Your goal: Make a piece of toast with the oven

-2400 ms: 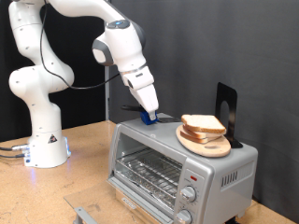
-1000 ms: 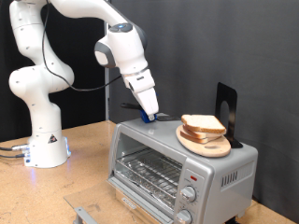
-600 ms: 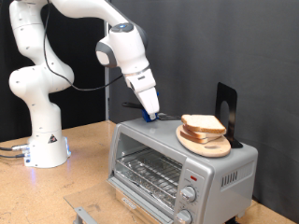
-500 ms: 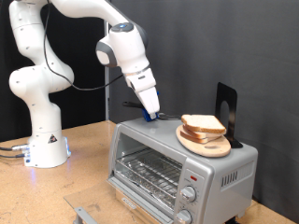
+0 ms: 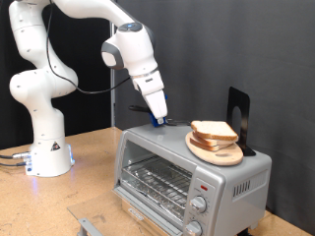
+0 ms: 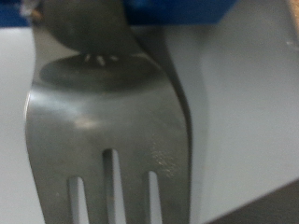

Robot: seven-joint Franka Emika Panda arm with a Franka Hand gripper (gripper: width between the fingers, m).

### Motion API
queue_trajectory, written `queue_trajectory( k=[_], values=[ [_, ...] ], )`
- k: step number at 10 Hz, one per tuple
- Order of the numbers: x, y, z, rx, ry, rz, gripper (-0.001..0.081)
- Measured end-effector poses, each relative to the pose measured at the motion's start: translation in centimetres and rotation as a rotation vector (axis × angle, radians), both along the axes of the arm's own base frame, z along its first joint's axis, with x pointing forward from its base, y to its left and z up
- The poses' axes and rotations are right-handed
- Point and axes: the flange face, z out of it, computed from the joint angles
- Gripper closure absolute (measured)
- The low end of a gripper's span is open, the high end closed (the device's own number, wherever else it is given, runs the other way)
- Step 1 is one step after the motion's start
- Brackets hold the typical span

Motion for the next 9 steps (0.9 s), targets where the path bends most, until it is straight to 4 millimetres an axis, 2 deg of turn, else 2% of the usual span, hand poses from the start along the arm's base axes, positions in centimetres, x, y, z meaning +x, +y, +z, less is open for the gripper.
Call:
queue_trajectory(
  k=[4, 7, 8, 9],
  values=[
    [2.0, -1.9, 0.3, -0.007, -0.038, -0.075, 0.0318],
    [3.0, -2.5, 0.3, -0.01, -0.033, -0.08, 0.0314],
    [3.0, -2.6, 0.2, -0.011, -0.027, -0.077, 0.0103],
    [2.9, -2.6, 0.1, -0.012, -0.022, -0.071, 0.0103]
  ],
)
